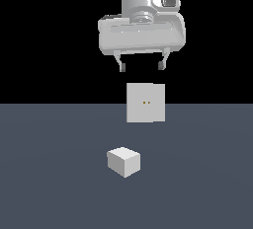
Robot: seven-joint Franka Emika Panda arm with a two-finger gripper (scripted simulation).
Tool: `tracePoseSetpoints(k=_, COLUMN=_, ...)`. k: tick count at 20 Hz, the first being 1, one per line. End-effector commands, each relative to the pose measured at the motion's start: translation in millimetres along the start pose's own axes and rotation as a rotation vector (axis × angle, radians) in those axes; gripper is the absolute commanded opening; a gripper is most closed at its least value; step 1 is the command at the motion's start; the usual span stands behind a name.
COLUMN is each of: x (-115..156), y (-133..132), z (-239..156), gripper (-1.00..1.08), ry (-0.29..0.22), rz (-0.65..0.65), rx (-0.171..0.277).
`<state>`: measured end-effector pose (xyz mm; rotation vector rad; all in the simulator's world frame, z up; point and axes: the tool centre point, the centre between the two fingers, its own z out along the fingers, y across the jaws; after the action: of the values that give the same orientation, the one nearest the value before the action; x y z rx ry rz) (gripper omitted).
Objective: Plug the charger into the wall socket.
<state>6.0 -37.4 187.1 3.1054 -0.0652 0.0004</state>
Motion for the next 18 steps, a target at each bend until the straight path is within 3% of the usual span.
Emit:
tracePoseSetpoints(k=1, x=0.0, y=0.0, z=0.0, gripper=1.0, ry=0.0, rz=0.0, rx=0.0)
tracePoseSetpoints(k=9, x=-6.7, y=-5.4, z=7.9, gripper=1.0, ry=0.004, rz=-0.051, rx=0.003)
tracePoseSetpoints(k=18, x=-30.8, y=-21.3, z=34.8, gripper=1.0, ry=0.019, rz=-0.224, rx=0.015)
